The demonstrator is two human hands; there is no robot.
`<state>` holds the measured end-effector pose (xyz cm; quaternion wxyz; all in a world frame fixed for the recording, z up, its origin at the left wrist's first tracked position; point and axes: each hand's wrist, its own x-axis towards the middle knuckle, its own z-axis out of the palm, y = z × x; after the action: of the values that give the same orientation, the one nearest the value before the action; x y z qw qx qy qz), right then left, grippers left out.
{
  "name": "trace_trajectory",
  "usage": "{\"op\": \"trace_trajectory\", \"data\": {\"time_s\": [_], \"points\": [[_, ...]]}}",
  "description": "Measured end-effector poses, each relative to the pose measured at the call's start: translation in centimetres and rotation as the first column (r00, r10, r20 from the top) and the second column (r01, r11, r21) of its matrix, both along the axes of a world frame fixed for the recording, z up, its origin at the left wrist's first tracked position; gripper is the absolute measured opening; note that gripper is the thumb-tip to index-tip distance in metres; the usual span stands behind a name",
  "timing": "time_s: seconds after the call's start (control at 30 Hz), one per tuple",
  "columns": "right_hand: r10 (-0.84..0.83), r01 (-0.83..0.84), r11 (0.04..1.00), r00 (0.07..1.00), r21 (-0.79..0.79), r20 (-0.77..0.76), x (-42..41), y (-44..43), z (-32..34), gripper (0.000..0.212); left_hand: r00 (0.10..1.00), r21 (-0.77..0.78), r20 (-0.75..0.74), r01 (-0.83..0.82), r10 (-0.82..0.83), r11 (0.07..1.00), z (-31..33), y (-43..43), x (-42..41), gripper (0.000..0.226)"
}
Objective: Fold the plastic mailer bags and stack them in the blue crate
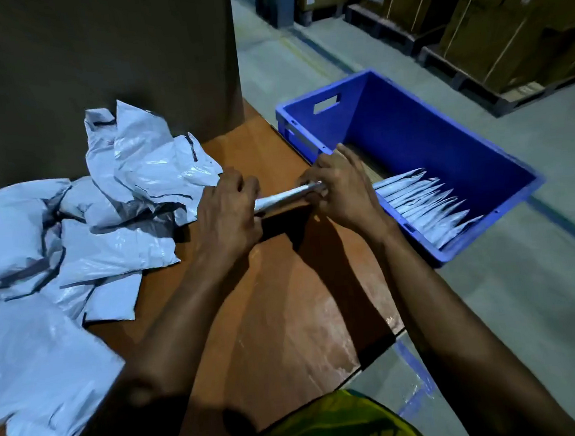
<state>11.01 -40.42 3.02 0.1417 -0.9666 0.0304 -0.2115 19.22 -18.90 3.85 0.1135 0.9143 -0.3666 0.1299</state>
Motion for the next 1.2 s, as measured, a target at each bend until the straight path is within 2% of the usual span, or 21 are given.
{"op": "trace_trajectory", "data": {"time_s": [0.07, 0.1, 0.17, 0.27, 0.37, 0.47, 0.57, 0.67, 0.77, 0.87, 1.03, 1.2], "points": [[0.002, 0.007, 0.999, 0.986, -0.051, 0.166, -1.0, 0.5, -0.5, 0.038, 0.996, -0.122, 0.089, 0.019, -0.008, 0.992, -0.7, 0.8, -1.2, 0.036], [0.007, 0.003, 0.998, 0.984, -0.057, 0.180, -1.8, 1.0, -1.4, 0.044, 0.996, -0.144, 0.086, 0.030, -0.018, 0.989, -1.9, 1.3, -2.0, 0.040], [0.017, -0.013, 0.999, 0.995, -0.041, 0.097, -4.0, 2.0, -4.1, 0.053, 0.997, -0.162, -0.012, 0.074, -0.077, 0.984, -4.9, 2.7, -4.1, 0.044], [-0.009, 0.012, 0.999, 0.998, 0.042, -0.056, -7.4, 3.3, -7.8, 0.056, 0.962, -0.216, -0.238, 0.084, -0.136, 0.973, -8.1, 4.4, -6.6, 0.049], [-0.050, 0.055, 0.990, 0.998, 0.130, -0.036, -7.3, 4.1, -8.1, 0.044, 0.967, -0.260, -0.242, 0.014, -0.079, 0.966, -8.1, 3.6, -6.8, 0.039], [-0.065, 0.067, 0.988, 0.998, 0.142, -0.022, -4.8, 5.0, -7.1, 0.038, 0.973, -0.150, -0.225, -0.094, 0.059, 0.984, -8.4, 1.6, -5.9, 0.046], [0.003, 0.014, 0.993, 0.990, 0.117, -0.142, -3.5, 5.7, -7.8, 0.042, 0.966, 0.013, -0.229, -0.123, 0.123, 0.992, -9.9, 0.8, -6.2, 0.063], [-0.002, 0.007, 1.000, 0.969, 0.019, -0.247, -4.0, 6.7, -9.2, 0.053, 0.973, 0.096, -0.190, -0.113, 0.130, 0.989, -10.9, 1.0, -7.0, 0.065], [-0.042, 0.028, 0.998, 0.967, -0.058, -0.252, -4.4, 7.2, -9.5, 0.059, 0.973, 0.139, -0.174, -0.130, 0.154, 0.982, -10.9, 0.9, -7.3, 0.065], [-0.083, 0.065, 0.994, 0.968, -0.083, -0.235, -4.3, 7.3, -9.7, 0.055, 0.963, 0.167, -0.200, -0.149, 0.181, 0.975, -10.8, 0.6, -7.2, 0.066], [-0.100, 0.101, 0.995, 0.966, -0.005, -0.240, -3.7, 7.2, -10.1, 0.051, 0.935, 0.135, -0.309, -0.138, 0.174, 0.981, -11.1, 0.9, -6.5, 0.068], [-0.102, 0.098, 0.995, 0.960, -0.030, -0.260, -3.5, 7.2, -10.1, 0.050, 0.912, 0.104, -0.366, -0.156, 0.184, 0.982, -10.9, 0.7, -6.1, 0.069]]}}
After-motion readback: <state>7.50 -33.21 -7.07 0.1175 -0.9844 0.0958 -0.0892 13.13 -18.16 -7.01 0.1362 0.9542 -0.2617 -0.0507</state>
